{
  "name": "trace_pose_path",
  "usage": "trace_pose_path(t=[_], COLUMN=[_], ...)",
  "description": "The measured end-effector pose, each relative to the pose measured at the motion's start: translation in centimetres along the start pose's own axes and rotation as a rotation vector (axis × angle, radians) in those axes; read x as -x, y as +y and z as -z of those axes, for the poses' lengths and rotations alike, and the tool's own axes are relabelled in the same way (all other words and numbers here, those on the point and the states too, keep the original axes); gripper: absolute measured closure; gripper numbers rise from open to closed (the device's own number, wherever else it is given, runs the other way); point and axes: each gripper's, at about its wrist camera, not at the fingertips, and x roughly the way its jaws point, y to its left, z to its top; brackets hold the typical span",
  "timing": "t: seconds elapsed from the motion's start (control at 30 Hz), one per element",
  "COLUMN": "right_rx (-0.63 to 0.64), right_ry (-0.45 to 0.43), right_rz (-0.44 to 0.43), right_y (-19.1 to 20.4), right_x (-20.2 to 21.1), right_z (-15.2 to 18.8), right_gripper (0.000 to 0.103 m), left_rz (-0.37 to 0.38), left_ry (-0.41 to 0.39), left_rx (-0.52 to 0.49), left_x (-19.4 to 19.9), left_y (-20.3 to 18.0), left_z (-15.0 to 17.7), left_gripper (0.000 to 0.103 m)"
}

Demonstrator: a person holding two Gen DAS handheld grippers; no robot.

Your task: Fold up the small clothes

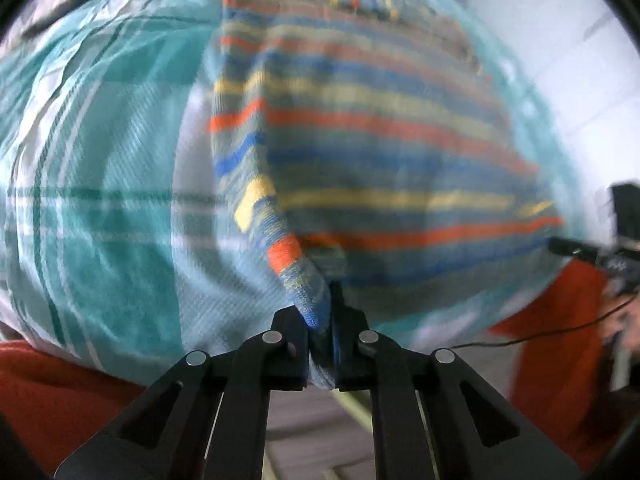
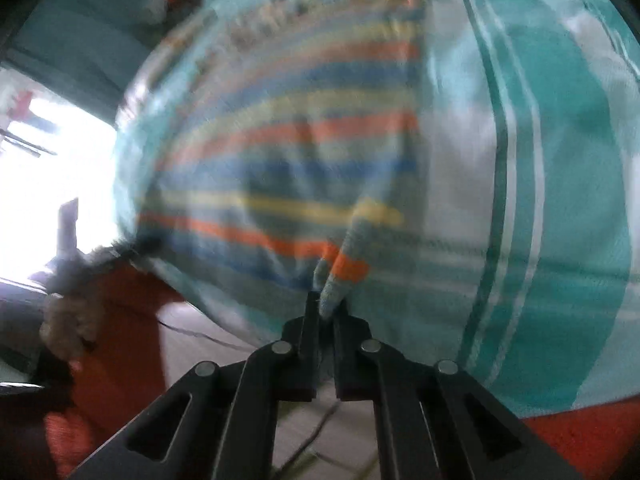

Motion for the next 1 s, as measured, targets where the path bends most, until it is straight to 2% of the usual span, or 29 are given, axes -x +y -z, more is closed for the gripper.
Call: trace_pose_path(t=[0.07, 0.1, 0.13, 0.2, 0.23, 0.27, 0.3, 0.37, 0.4, 0.47, 0.5, 0.53, 0.57, 0.6, 0.63, 0.67, 0.7, 0.77, 0.8, 0.83, 0.9, 1.0], right_rx=[-0.02, -0.023, -0.025, -0.023, -0.025, -0.031, -0.042, -0.066, -0.085, -0.152, -0.177, -0.208, -0.238, -0.267, -0.294, -0.309, -0.312, -0.292, -0.251, -0.199, -0.119, 0.013], right_ry=[-0.101, -0.147, -0.192, -0.261, -0.289, -0.306, -0.322, -0.348, -0.35, -0.369, -0.372, -0.379, -0.391, -0.401, -0.415, -0.436, -0.455, -0.481, -0.485, -0.481, -0.454, -0.366], right_rz=[-0.047, -0.057, -0.058, -0.035, -0.032, -0.034, -0.029, -0.007, 0.003, 0.02, 0.013, 0.01, 0.007, 0.015, 0.051, 0.08, 0.09, 0.123, 0.157, 0.179, 0.173, 0.098], right_y=[-0.2, -0.3, -0.5, -0.7, -0.6, -0.7, -1.0, -1.4, -1.7, -3.3, -4.4, -5.5, -6.5, -7.3, -8.0, -8.6, -8.8, -9.0, -8.5, -7.9, -6.4, -3.2], right_x=[1.9, 2.6, 3.0, 3.3, 3.1, 2.9, 2.5, 1.3, 0.3, -1.7, -2.4, -3.2, -3.7, -4.4, -5.1, -5.0, -4.7, -3.6, -3.0, -2.6, -2.4, -3.0], right_z=[-3.0, -4.8, -7.0, -11.4, -14.1, -16.2, -18.6, -23.5, -25.8, -30.0, -31.8, -33.5, -34.5, -35.6, -36.4, -36.9, -37.1, -37.3, -37.3, -37.0, -36.1, -32.8], right_gripper=[0.098, 0.098, 0.098, 0.098, 0.098, 0.098, 0.098, 0.098, 0.098, 0.098, 0.098, 0.096, 0.094, 0.087, 0.069, 0.062, 0.058, 0.058, 0.058, 0.058, 0.058, 0.058], left_rz=[0.079, 0.094, 0.115, 0.136, 0.132, 0.118, 0.095, 0.074, 0.059, 0.005, -0.012, -0.034, -0.038, -0.03, -0.021, -0.02, -0.012, -0.024, -0.077, -0.148, -0.204, -0.144], left_ry=[-0.043, -0.056, -0.086, -0.125, -0.154, -0.17, -0.187, -0.207, -0.214, -0.227, -0.234, -0.234, -0.233, -0.229, -0.222, -0.224, -0.227, -0.251, -0.284, -0.335, -0.396, -0.374], left_rx=[0.041, 0.048, 0.062, 0.077, 0.073, 0.07, 0.063, 0.076, 0.085, 0.094, 0.099, 0.117, 0.132, 0.159, 0.195, 0.219, 0.228, 0.213, 0.193, 0.169, 0.138, 0.116], left_x=[1.5, 1.8, 2.2, 2.3, 2.2, 2.0, 1.4, 0.5, -0.6, -2.5, -3.2, -4.5, -5.0, -5.7, -6.4, -6.7, -6.8, -6.2, -5.6, -4.8, -3.6, -2.9], left_y=[0.6, 0.7, 0.9, 0.7, 0.7, 0.2, 0.1, 0.9, 1.3, 1.7, 1.9, 2.5, 3.0, 3.5, 4.3, 4.9, 5.2, 5.3, 5.2, 5.2, 5.3, 5.2], left_z=[-3.5, -4.9, -8.2, -12.4, -16.3, -18.0, -22.0, -26.7, -30.1, -34.1, -34.7, -37.2, -37.5, -38.3, -39.3, -39.9, -39.7, -38.8, -38.4, -38.0, -37.2, -35.1], left_gripper=[0.097, 0.097, 0.097, 0.097, 0.097, 0.097, 0.097, 0.097, 0.097, 0.096, 0.094, 0.092, 0.091, 0.088, 0.085, 0.083, 0.076, 0.051, 0.026, 0.01, 0.008, 0.008])
